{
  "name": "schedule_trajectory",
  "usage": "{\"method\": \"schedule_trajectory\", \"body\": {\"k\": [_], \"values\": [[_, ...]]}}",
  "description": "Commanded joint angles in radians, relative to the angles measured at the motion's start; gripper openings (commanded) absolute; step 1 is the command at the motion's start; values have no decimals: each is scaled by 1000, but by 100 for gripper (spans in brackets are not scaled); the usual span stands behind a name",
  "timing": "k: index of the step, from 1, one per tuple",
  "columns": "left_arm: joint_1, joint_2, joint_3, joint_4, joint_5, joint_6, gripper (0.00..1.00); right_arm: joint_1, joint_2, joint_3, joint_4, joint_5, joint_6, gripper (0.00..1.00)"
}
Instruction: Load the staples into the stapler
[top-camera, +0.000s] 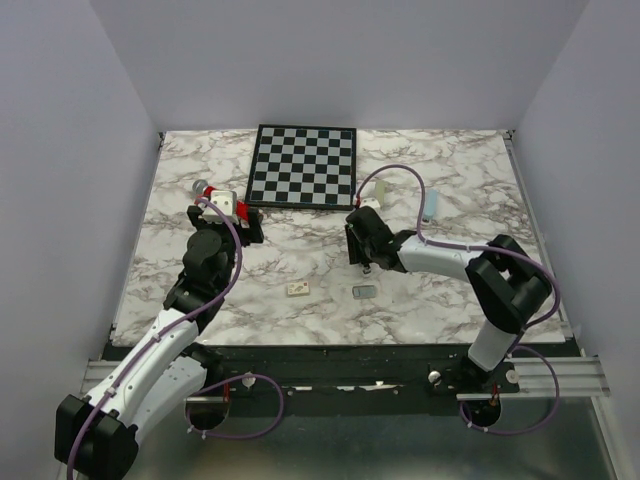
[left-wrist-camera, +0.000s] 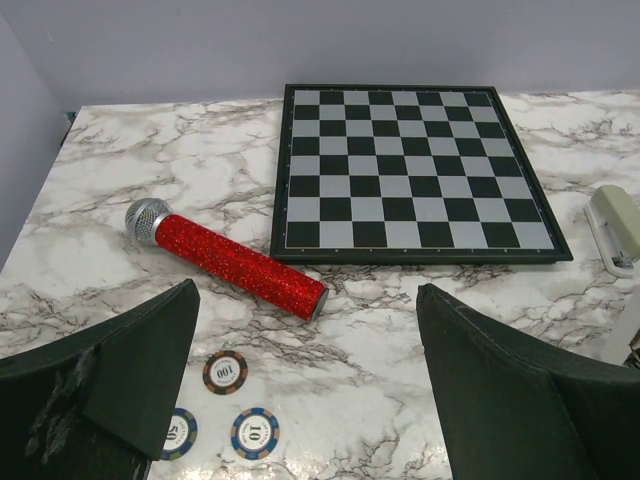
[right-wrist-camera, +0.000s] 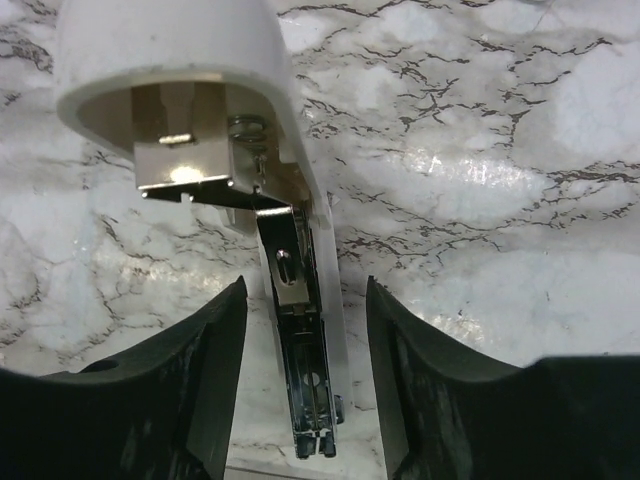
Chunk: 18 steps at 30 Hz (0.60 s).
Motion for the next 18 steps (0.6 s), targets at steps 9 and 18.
{"method": "schedule_trajectory", "body": {"k": [9,18], "values": [[-15,-15,-4,24,-2,-5,96,15,-186,25,-189,-13,42,76],[-34,-41,-2,17,-28,-11,96,91,-251,51,-442,-83,177,78]]}}
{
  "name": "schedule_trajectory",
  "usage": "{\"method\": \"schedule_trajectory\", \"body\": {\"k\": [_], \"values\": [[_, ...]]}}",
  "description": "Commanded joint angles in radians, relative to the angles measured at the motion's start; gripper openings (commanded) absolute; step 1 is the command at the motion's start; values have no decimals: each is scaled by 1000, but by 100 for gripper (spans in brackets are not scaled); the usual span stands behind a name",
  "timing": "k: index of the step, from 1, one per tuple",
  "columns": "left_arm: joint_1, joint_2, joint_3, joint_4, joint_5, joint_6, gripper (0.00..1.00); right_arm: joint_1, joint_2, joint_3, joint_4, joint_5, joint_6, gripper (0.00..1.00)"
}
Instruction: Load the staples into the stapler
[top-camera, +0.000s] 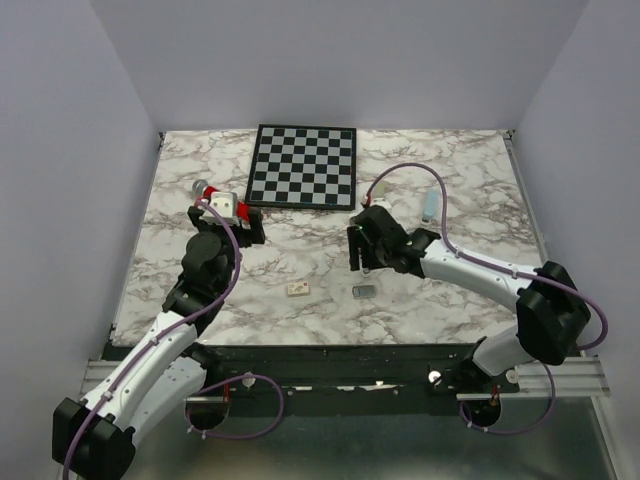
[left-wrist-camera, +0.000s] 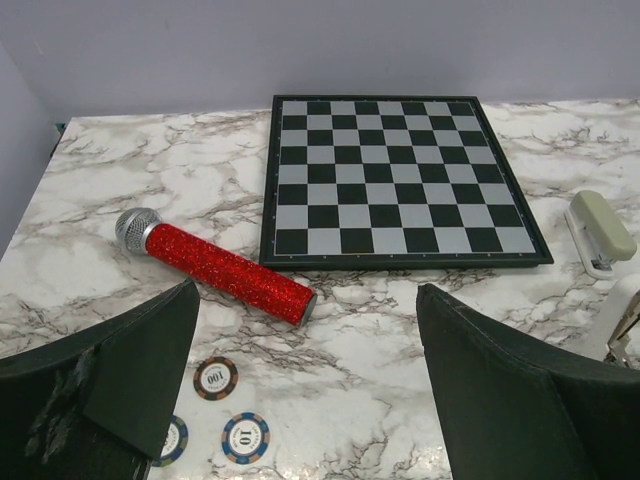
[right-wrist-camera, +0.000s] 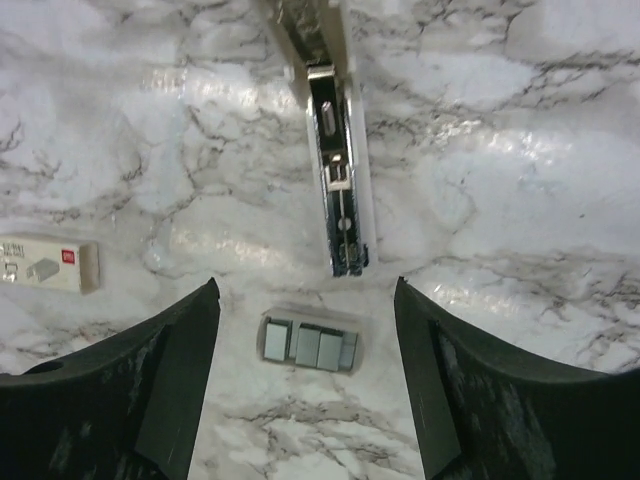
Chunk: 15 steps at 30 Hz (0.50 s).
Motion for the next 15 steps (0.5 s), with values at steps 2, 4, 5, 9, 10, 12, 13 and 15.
{"method": "schedule_trajectory", "body": {"k": [2,4,5,9,10,12,13,15], "values": [[-17,-25,-4,14,-35,-9,96,71,11,40,-202,-35,131,75],[-20,-28,-4,11,-46,-6,96,89,22,42,-214,-19,177,68],[-21,-28,-4,12,-51,-6,96,94,36,42,-217,-9,188,66],[-34,-36,-7,12,-66,0,97,103,70,57,-210,14,202,53],[-40,-37,-7,14,-66,3,97,106,77,60,-208,17,200,46],[-44,-40,-8,14,-68,4,97,109,102,73,-202,16,202,41],[-50,-42,-8,13,-69,5,97,112,111,85,-202,16,202,40],[-54,-43,-8,14,-78,7,97,119,125,97,-202,17,205,33]]}}
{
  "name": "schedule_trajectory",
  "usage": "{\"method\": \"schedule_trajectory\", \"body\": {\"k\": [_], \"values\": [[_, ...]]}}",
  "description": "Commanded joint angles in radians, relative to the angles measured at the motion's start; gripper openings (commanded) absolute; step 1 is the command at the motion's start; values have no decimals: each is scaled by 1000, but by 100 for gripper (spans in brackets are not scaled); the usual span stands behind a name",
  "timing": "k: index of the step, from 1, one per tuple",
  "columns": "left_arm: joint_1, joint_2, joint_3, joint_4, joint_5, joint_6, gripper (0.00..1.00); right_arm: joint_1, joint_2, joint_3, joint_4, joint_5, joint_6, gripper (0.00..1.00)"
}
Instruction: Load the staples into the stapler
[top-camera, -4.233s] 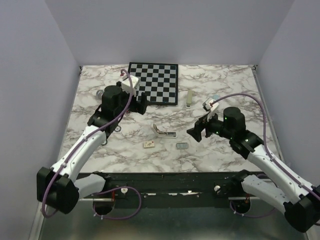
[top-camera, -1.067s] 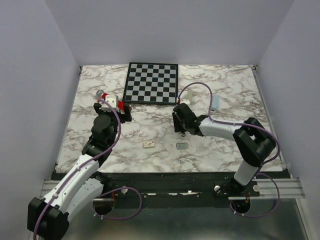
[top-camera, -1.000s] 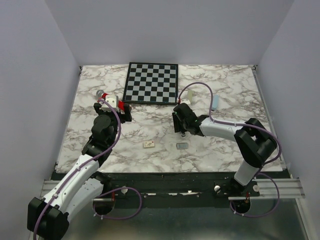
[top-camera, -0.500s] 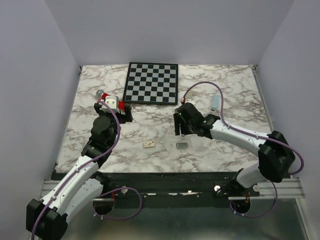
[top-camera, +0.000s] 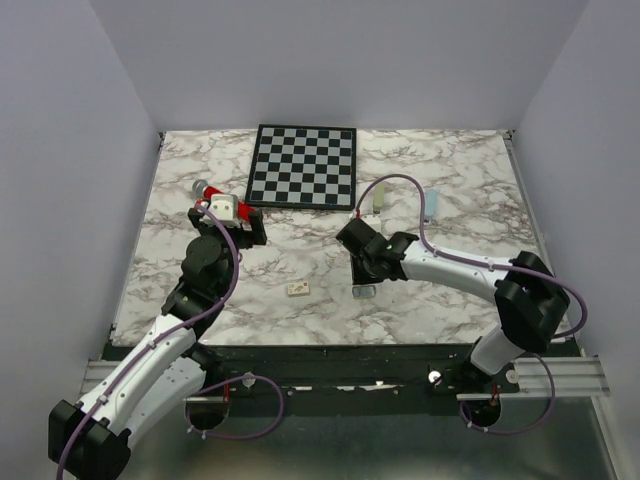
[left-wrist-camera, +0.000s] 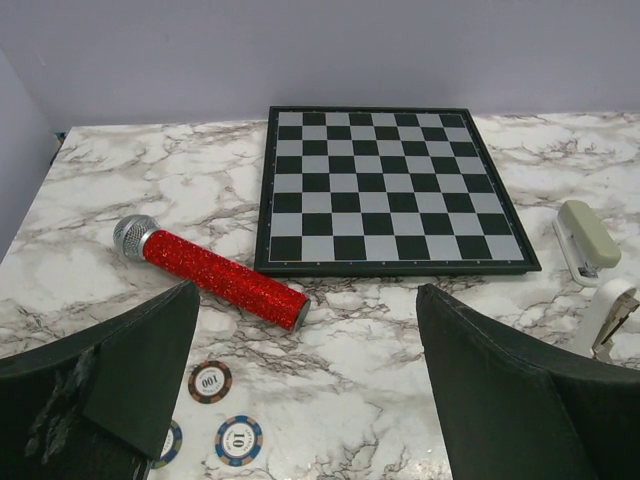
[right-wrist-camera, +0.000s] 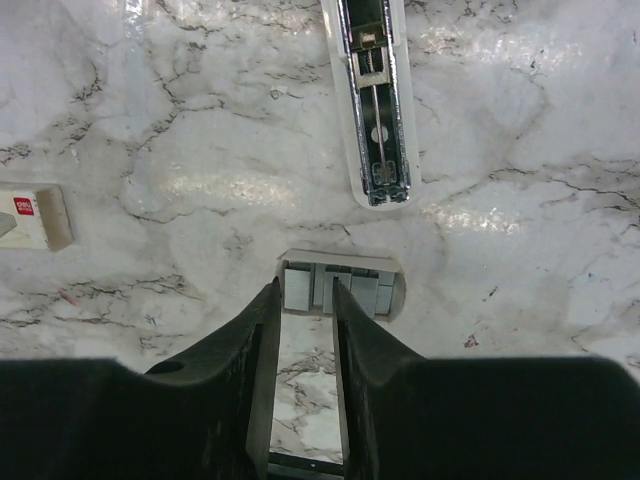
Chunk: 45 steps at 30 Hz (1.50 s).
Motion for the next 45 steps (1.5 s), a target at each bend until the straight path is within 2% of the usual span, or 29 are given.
{"method": "schedule_trajectory", "body": {"k": [1,5,23,45], "values": [[-15,-16,-10,14,-42,6,97,21,41,55,-20,28,33,28],[-23,-22,-10,13,-48,9,97,31,69,59,-18,25,49,24],[-41,-42,-10,13,-69,13,97,59,124,40,-50,62,104,24],[-41,-50,-11,10,-68,10,97,59,142,39,-30,41,96,24]]}}
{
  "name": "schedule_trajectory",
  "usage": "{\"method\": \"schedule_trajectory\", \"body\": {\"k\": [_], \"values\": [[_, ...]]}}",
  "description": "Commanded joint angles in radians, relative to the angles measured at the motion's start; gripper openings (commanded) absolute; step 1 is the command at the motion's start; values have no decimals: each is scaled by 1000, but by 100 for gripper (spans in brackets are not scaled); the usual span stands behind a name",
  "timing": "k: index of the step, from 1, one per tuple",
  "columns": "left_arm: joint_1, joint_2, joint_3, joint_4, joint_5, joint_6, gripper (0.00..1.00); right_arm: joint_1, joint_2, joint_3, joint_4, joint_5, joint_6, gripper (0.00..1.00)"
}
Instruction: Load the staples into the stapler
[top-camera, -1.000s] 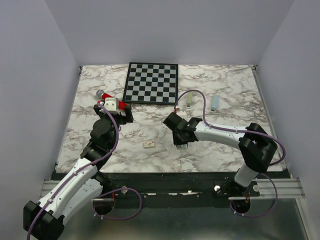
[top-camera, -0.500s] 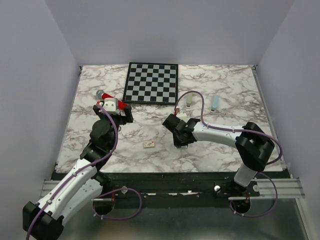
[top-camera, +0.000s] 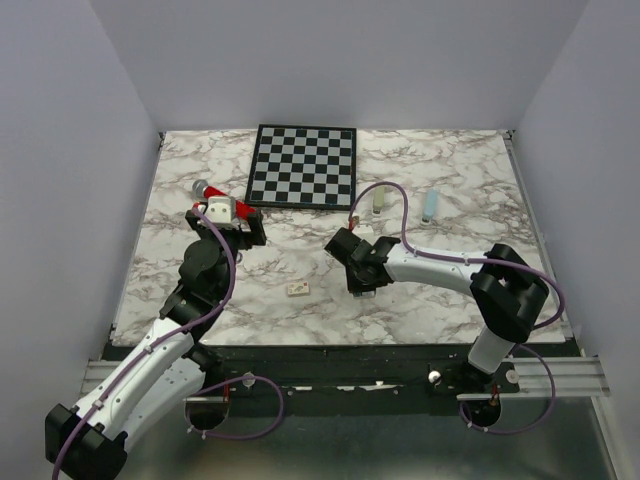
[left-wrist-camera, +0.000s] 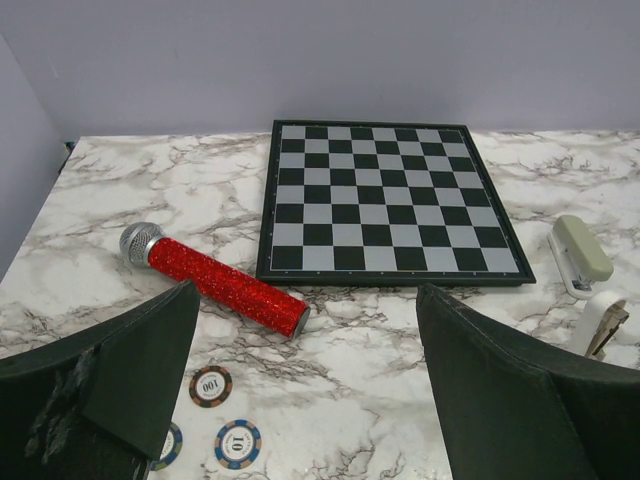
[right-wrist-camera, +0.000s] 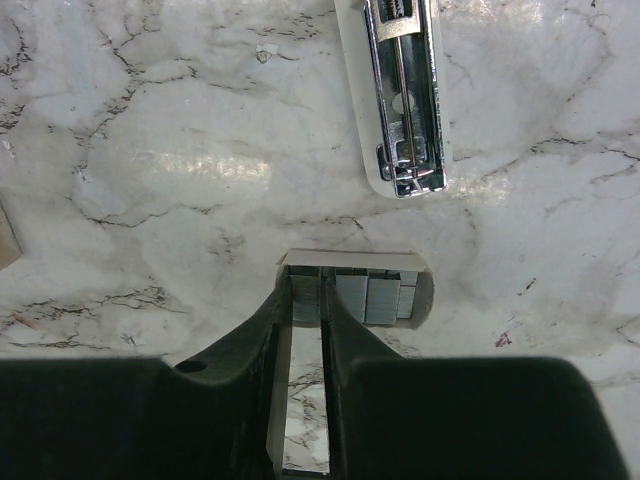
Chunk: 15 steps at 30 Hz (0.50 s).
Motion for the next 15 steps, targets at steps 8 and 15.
{"method": "schedule_trajectory", "body": {"k": [8,15], "values": [[-6,-18,-11,8,-14,5,97,11,24,2,8,1,12,25],[-5,-18,-11,8,-13,4,97,11,39,-1,12,-19,9,25]]}}
